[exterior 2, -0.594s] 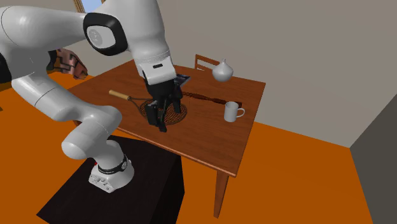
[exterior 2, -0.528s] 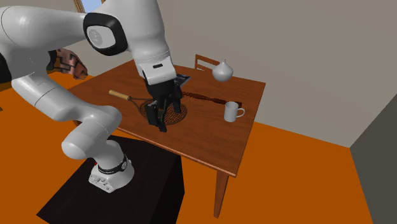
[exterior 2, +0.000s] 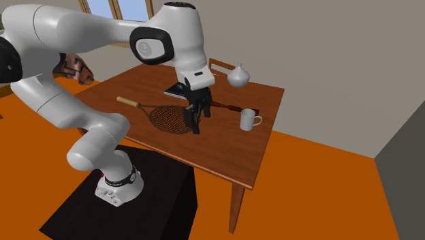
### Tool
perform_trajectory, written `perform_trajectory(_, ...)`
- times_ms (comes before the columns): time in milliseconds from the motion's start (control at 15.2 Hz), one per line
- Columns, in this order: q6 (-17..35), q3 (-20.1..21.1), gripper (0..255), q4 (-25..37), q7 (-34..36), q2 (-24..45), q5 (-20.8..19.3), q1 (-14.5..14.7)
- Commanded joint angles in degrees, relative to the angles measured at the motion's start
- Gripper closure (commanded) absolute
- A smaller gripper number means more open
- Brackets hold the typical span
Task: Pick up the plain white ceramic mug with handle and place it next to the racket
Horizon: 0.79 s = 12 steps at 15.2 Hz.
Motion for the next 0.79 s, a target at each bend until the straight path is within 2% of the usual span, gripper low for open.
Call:
perform_trajectory(0,1.64,2.08,0,0.64,2.13,2.47,0.82,0.65)
perform_trajectory(396,6.67,8.35,0,3.74,8.55,11.16,2.03,2.10)
perform_trajectory(726,10.25,13.40,0,8.08,14.34,19.69,1.22,2.90)
